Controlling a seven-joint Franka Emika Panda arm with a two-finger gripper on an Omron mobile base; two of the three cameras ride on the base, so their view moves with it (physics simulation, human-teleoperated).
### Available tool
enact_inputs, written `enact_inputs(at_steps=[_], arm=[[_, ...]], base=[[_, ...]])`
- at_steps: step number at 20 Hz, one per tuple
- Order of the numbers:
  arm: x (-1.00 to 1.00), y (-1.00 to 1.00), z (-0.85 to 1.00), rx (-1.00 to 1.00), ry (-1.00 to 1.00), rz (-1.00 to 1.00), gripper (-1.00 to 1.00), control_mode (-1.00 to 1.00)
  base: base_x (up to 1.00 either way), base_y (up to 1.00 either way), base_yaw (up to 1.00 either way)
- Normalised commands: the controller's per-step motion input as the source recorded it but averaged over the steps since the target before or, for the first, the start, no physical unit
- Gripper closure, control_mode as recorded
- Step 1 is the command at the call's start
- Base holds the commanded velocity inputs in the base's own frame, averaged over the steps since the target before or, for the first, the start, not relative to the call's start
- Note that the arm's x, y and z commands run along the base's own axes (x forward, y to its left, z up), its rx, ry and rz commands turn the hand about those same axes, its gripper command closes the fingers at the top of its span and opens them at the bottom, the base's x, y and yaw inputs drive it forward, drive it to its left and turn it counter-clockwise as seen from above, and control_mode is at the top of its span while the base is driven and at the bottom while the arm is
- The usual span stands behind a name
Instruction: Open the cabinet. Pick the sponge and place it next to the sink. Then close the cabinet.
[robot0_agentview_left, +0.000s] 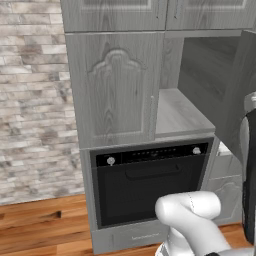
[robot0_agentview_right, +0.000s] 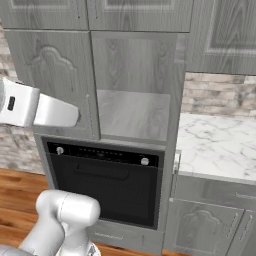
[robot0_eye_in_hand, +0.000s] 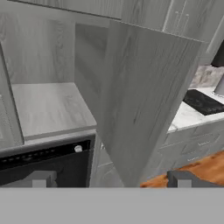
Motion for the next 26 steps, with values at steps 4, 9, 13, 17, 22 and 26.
enact_inputs(at_steps=[4, 9, 13, 17, 22, 26], arm=[[-0.69, -0.19, 0.55, 0.00, -0.01, -0.08, -1.00, -1.00], [-0.58, -0.24, 0.27, 0.00, -0.01, -0.09, -1.00, -1.00], [-0.03, -0.24, 0.00, 0.00, 0.00, -0.06, -1.00, -1.00], [0.00, -0.33, -0.19, 0.00, -0.04, -0.03, -1.00, -1.00], [0.00, -0.42, -0.26, 0.00, -0.09, -0.03, -1.00, -1.00], [0.00, -0.49, -0.17, 0.00, -0.10, -0.03, -1.00, -1.00]], base=[[0.00, 0.00, 0.00], [0.00, 0.00, 0.00], [0.00, 0.00, 0.00], [0.00, 0.00, 0.00], [0.00, 0.00, 0.00], [0.00, 0.00, 0.00]])
